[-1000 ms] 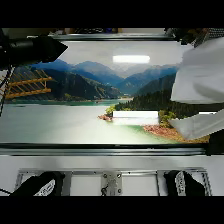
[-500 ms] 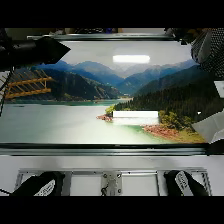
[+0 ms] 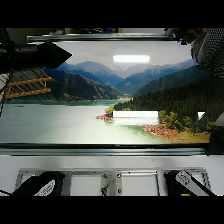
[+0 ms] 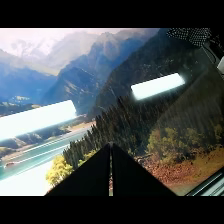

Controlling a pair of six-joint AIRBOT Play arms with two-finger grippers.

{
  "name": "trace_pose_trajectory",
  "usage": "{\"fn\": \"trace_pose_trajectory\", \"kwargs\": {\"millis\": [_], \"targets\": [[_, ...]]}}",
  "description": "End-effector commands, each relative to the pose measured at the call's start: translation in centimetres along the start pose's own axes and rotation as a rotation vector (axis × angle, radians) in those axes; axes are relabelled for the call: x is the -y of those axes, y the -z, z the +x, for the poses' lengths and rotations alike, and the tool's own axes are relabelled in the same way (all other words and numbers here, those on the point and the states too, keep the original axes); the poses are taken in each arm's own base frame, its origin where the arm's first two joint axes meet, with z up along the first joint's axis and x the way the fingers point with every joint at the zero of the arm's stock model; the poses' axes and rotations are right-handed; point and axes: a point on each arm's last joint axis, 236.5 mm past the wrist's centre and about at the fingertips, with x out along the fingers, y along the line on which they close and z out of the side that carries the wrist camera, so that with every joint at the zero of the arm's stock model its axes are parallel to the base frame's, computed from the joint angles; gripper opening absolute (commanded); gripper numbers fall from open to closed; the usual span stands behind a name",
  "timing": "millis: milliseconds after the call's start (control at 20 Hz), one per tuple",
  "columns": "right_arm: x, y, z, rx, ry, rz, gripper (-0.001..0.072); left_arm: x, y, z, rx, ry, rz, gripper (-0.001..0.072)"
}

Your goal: Fold the clothes and pants, and hang the long-sleeved shirts on hangers.

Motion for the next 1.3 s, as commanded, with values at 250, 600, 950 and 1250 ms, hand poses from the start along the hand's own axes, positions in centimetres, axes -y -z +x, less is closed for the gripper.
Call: {"fn": "trace_pose_trajectory", "kwargs": {"millis": [250, 600, 950, 1250], "targets": [[2.6, 3.0, 1.6, -0.043, 0.066, 0.024, 0.0006, 0.1, 0.3, 0.0, -0.01, 0.002, -0.005, 0.0007], [4.3, 5.5, 1.2, -0.109, 0.136, 0.11, 0.0006, 0.1, 0.3, 0.0, -0.011, 0.002, -0.005, 0.0007], [4.4, 10.3, -0.8, -0.23, 0.168, 0.162, 0.0009, 0.1, 0.2, 0.0, -0.009, 0.002, -0.004, 0.0007], [2.9, 7.4, -0.9, -0.167, 0.079, 0.133, 0.028, 0.1, 0.2, 0.0, -0.009, 0.002, -0.004, 0.0007]]}}
